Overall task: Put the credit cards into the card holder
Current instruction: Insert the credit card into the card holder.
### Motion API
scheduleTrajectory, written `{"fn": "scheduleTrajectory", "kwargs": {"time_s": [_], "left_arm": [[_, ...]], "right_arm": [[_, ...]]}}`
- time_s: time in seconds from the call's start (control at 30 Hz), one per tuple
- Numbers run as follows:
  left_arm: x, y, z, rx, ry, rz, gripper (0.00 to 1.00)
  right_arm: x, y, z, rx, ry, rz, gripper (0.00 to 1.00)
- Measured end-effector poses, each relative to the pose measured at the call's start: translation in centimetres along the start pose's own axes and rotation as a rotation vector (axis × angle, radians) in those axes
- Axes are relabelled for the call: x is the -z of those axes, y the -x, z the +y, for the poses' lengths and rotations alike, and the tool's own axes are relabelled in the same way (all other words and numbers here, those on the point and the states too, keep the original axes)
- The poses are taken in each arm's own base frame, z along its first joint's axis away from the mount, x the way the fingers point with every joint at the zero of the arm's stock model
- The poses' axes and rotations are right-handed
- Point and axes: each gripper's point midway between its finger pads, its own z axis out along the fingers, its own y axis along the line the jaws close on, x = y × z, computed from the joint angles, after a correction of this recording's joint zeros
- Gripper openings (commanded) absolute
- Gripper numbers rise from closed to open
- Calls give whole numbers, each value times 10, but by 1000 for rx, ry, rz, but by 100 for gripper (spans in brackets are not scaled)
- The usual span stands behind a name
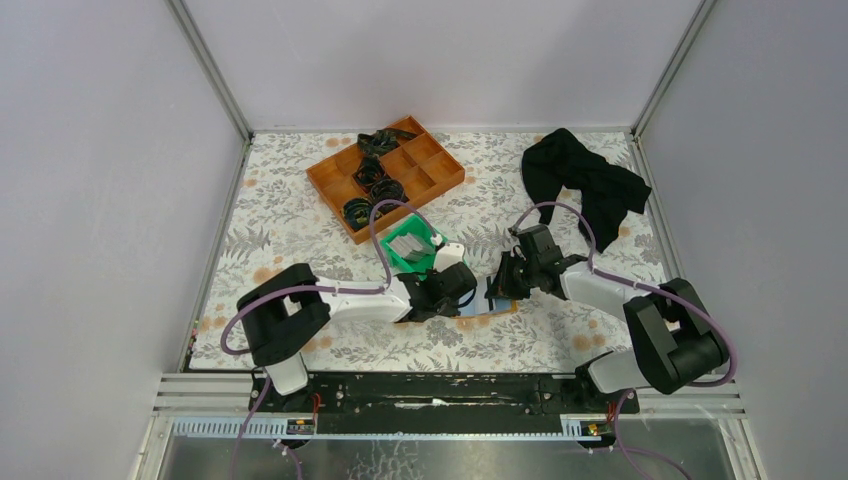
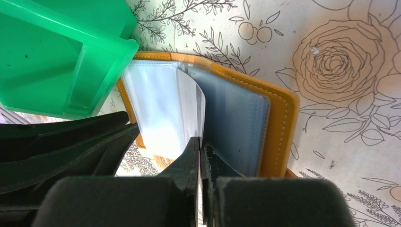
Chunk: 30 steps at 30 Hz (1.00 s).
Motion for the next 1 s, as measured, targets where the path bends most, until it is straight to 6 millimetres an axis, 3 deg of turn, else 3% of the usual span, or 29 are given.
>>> {"fn": "scheduleTrajectory", "kwargs": {"time_s": [0.53,0.77,1.0], "left_arm": [[-3,-3,2,-9,7,7,23],[-4,-3,2,-23,7,8,23],[-6,-1,-1,-27,4,4,22]], "right_arm": [[-5,0,0,8,-28,31,0],[-10,-4,9,49,-39,34,34],[-10,-7,11,74,-63,38,43]]}}
